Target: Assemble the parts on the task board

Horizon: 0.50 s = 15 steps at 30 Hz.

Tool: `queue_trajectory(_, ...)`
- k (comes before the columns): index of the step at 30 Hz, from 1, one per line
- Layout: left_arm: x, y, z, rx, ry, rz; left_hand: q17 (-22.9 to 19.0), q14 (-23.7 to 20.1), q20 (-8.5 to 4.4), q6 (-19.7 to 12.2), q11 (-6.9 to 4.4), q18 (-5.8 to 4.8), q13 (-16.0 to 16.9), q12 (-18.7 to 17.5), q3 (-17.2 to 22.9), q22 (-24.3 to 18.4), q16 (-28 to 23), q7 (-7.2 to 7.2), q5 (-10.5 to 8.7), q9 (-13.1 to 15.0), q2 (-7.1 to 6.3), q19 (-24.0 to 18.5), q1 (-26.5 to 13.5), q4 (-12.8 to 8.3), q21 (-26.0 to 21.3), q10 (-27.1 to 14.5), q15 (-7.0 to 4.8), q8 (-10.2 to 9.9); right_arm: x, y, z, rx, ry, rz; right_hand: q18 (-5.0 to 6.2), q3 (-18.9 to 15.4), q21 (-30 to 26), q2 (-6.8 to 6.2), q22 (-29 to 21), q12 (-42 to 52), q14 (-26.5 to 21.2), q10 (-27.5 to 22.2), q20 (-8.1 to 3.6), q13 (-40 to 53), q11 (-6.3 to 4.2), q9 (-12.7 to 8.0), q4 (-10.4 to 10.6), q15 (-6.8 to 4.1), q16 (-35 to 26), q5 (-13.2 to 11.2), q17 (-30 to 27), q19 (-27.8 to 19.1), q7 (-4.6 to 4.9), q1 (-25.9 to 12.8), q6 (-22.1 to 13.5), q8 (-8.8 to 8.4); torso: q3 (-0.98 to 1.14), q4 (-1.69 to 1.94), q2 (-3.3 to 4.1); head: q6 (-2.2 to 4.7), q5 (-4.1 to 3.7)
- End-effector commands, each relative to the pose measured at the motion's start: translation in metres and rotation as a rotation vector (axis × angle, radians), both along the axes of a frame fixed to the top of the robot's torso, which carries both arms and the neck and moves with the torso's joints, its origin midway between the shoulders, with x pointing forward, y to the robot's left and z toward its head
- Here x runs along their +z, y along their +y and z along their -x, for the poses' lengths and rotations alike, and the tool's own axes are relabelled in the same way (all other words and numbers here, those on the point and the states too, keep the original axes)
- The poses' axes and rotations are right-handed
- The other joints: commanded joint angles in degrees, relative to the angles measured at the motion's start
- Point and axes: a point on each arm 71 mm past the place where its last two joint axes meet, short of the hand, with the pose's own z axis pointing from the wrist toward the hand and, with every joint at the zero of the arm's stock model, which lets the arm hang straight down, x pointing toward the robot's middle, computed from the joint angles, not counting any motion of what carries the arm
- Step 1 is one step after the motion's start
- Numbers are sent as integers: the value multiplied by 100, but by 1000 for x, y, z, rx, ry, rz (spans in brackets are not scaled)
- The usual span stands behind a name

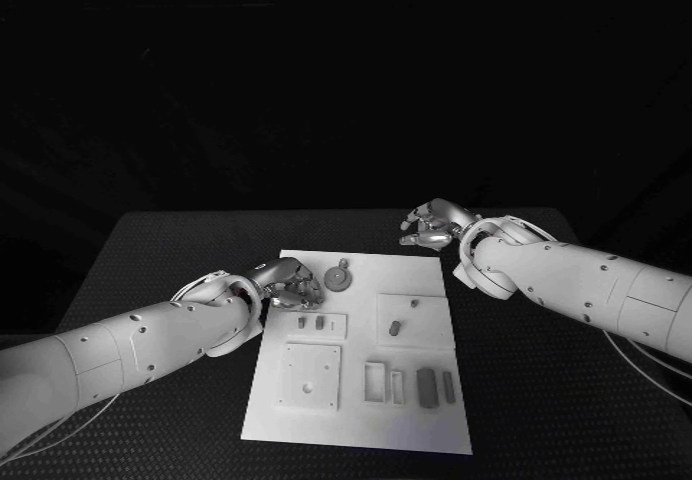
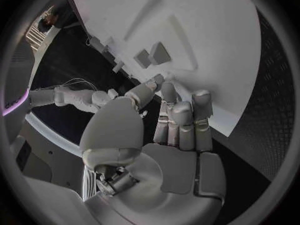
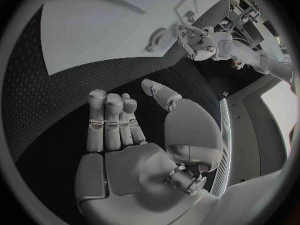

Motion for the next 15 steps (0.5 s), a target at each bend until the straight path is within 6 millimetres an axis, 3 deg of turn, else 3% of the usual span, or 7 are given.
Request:
queue_trajectory(1, -4, 2, 1, 7, 13, -42, 9, -3, -427, -19, -11, 99, -7, -6, -16, 129, 9, 40, 23, 4, 64, 44, -14, -5, 30, 44, -40, 12, 0, 1, 0, 13, -2, 2, 258, 2, -32, 9, 105, 23, -36, -660, -42, -10, 88, -8, -35, 13, 39, 35, -9, 1, 84, -48, 135, 37, -3, 5, 2, 5, -2)
queue_trajectory(15, -6, 6, 2, 6, 25, -66, 19, -1, -429, -20, -13, 103, -12, 1, -15, 129, 13, 39, 35, 5, 56, 46, -4, -14, 45, 48, -42, 10, 0, 1, 0, 12, -2, 3, 258, 0, -32, 9, 105, 24, -36, -660, -41, -11, 88, -9, -34, 13, 39, 35, -10, 1, 85, -50, 134, 37, -8, 6, -1, -6, -1)
